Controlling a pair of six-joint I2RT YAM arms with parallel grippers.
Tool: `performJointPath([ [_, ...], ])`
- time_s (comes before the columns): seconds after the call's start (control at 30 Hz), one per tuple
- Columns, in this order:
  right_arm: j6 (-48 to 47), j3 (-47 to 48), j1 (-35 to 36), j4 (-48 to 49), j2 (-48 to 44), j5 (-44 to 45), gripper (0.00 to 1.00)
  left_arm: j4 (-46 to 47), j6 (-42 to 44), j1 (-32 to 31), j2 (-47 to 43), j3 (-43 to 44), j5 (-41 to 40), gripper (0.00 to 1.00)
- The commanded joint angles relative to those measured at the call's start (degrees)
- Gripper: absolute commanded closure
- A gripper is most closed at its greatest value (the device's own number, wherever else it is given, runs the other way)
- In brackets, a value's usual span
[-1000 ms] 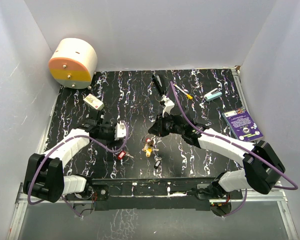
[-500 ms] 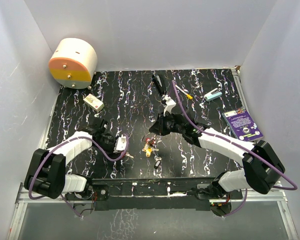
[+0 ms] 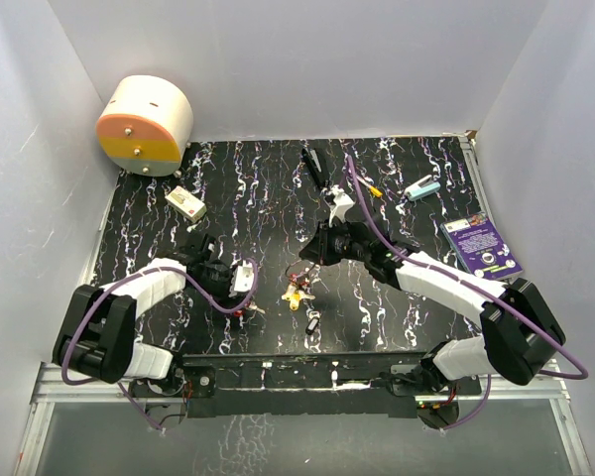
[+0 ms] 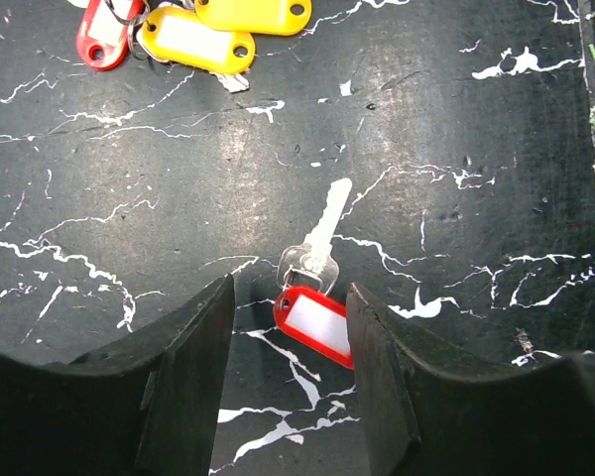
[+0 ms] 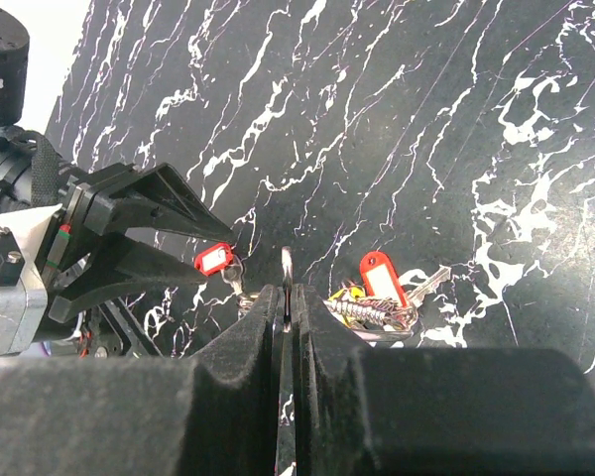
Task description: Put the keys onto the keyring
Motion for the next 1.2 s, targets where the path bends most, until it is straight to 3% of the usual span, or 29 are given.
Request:
performJointPath([
  [0.0,-0.93,-0.03,-0.71,4.99,-0.02,-1.2,0.92,1.72,0.4,-0.19,-0.1,-1.35,3.25,0.53],
  [0.1,-0.93,-0.34,-1.0,4.99,-0.06,-1.2,0.92,2.65,0.4,-0.19,1.34,-2.1,2.51,0.57],
  [0.4,-1.36,0.1,-2.1,4.99,0.42,-2.23,0.92,2.35,-0.09,-0.19,3.25,-0.79,2.28,0.81],
  [0.53,-1.45,-0.32,-2.74,4.99,0.0,-2.49,0.92,3.39,-3.42,-0.23,4.28,0.43,2.59,1.0],
  [0.63,-1.53,-0.6,-3.32,4.99,-0.28,-2.73,0.92,5.51,-7.08,-0.22,5.47,1.17,3.64,1.0],
  [0.87,-1.87,-0.33,-6.29,4.82,-0.11,-4.52,0.92,21.68,-27.86,-0.37,8.22,1.01,-1.31,1.0],
  [1.17,-2.95,2.52,-8.38,4.23,3.18,-7.44,0.92,29.21,-40.31,-0.38,10.31,4.26,-9.75,1.0],
])
